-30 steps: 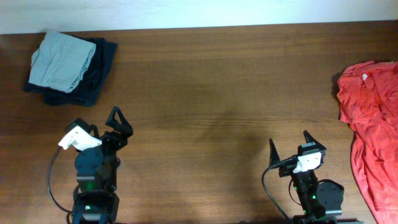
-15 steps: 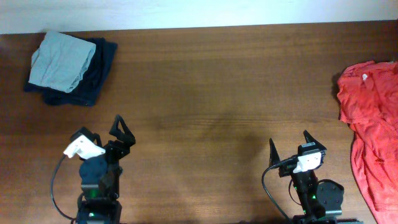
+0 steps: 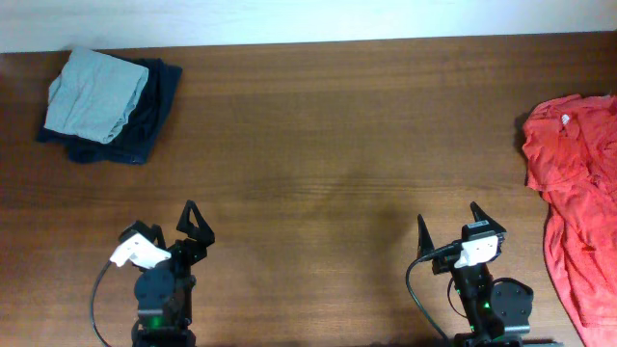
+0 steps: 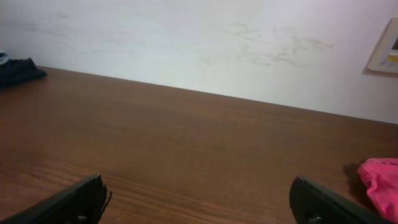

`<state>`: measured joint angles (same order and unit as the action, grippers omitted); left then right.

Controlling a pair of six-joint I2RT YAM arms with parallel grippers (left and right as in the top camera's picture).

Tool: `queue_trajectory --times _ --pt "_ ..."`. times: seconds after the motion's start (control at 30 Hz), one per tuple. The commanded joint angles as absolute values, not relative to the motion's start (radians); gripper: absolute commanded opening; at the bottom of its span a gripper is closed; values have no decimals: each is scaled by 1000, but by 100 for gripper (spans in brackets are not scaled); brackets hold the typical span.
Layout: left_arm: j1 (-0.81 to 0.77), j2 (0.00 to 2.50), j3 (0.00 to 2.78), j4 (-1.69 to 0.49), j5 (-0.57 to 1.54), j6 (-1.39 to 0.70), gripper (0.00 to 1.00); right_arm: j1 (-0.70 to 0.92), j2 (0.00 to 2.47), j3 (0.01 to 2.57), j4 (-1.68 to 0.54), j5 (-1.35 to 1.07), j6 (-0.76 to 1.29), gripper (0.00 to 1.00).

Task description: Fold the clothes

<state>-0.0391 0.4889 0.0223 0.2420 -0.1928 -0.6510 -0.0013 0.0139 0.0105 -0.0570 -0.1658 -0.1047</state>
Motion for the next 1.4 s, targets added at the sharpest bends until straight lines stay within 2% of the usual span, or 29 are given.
queue_trajectory --times 0.0,0.37,0.7,0.9,1.37 --pt "-44 458 8 237 -210 -618 99 -9 6 6 -64 -164 -103 99" --pt "-44 276 8 162 -205 -349 99 -9 6 6 -64 -164 -103 99" --pt "-44 85 8 -68 -196 -182 99 -9 6 6 -64 -164 -103 99" --pt "-90 14 9 -69 -146 61 99 -9 6 6 -64 -165 -103 99" --pt "-109 6 9 -69 -146 77 99 -9 6 6 -64 -164 -103 99"
